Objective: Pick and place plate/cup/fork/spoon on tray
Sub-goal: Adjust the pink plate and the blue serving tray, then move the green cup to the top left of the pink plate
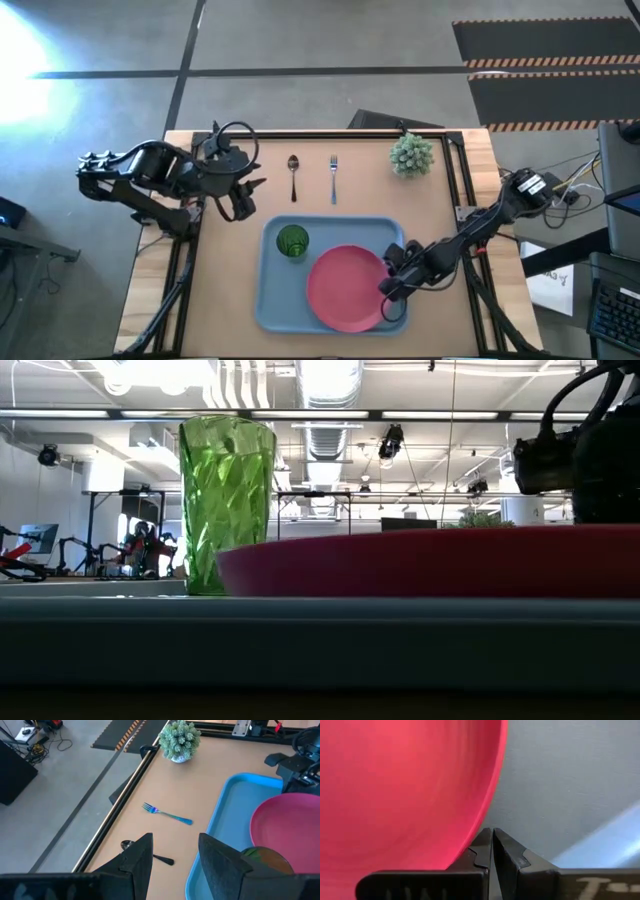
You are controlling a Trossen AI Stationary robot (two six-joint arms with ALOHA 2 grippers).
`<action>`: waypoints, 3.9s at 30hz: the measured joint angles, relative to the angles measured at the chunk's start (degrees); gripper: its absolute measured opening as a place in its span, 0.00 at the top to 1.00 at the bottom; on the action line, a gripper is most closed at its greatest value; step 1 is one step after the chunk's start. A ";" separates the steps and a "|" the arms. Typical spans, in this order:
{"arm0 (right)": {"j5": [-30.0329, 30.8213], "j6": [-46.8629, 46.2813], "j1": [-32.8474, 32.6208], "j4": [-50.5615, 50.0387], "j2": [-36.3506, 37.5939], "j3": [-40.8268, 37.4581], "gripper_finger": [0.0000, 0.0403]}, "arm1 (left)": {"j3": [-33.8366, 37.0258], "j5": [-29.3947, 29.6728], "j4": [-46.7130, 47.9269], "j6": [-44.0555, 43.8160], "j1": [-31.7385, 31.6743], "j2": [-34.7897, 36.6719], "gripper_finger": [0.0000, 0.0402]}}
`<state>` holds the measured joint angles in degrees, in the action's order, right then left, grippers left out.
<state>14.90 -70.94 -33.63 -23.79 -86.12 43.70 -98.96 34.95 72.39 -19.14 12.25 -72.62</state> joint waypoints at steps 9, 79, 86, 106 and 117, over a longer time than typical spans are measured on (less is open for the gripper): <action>1.90 -0.97 0.02 4.54 -1.06 0.02 0.98 | 0.00 0.01 0.01 0.00 0.00 0.02 0.65; -2.25 -2.31 1.79 -3.28 0.38 0.17 0.98 | 1.78 -0.02 -1.41 0.01 0.00 0.17 0.65; -0.30 -2.61 1.79 -2.28 0.47 0.04 0.98 | 1.81 -0.01 -1.42 0.33 0.00 0.31 0.65; 3.04 -2.71 1.79 -8.02 3.37 0.15 0.98 | 1.81 -0.03 -1.09 0.50 0.00 0.44 0.65; 9.79 1.14 3.01 -9.31 12.23 1.66 0.98 | 1.84 -0.03 -0.95 0.48 0.00 0.44 0.65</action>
<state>24.69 -69.80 -30.62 -33.11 -73.88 45.36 -97.12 34.92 71.44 -18.65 12.25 -72.18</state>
